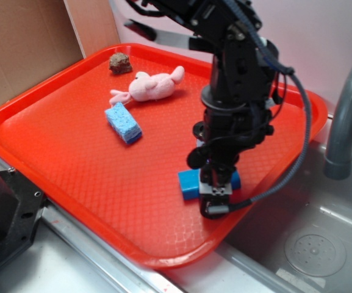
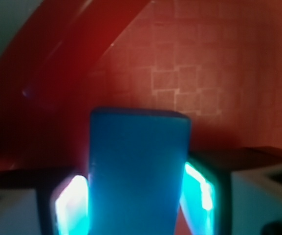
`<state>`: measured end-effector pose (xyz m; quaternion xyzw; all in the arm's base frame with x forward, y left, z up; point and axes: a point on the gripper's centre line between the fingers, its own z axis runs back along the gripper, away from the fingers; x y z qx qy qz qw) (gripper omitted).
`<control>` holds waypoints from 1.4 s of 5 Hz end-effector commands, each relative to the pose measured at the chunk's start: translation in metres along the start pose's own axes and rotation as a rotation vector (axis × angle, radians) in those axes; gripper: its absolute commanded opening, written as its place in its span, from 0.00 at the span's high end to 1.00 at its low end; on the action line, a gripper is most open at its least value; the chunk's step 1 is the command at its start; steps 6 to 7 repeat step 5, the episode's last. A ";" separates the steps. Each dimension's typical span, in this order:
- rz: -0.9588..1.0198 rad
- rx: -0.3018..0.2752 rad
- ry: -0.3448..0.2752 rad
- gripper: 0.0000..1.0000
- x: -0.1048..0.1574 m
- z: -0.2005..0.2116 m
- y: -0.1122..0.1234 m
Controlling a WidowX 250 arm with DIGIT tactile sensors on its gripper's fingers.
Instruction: Grab the blue block.
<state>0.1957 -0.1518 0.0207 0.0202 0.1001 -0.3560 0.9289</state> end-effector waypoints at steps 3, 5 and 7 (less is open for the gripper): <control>0.591 -0.082 -0.250 1.00 -0.141 0.093 0.072; 0.815 -0.030 -0.144 1.00 -0.138 0.111 0.072; 0.815 -0.030 -0.144 1.00 -0.138 0.111 0.072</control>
